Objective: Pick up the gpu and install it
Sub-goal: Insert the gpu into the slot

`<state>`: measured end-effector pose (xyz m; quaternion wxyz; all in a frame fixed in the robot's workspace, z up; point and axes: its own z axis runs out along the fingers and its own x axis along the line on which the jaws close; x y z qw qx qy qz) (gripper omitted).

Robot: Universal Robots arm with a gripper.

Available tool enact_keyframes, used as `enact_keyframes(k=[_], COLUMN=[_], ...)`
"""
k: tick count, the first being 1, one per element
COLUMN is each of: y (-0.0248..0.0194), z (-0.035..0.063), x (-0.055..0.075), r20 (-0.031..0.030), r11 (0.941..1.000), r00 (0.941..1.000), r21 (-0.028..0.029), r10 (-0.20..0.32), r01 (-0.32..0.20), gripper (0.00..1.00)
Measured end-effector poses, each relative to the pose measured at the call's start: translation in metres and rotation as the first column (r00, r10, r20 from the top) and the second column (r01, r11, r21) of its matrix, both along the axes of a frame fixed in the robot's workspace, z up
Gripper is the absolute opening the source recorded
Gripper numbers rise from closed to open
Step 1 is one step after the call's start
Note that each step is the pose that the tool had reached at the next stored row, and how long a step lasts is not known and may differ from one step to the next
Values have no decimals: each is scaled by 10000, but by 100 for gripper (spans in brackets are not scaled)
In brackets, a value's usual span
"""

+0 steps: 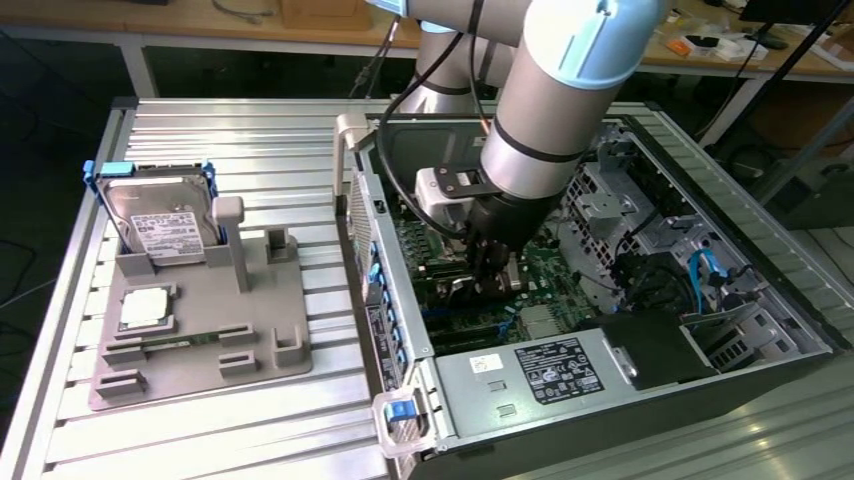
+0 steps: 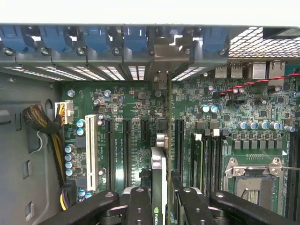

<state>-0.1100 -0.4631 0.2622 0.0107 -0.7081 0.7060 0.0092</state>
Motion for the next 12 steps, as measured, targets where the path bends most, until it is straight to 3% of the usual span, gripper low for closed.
enact_keyframes(k=[12], y=[2], z=[-1], x=[-1], r20=[-2], r11=[10000], r00=[10000], r21=[12], r10=[0], r01=[0], gripper=[27])
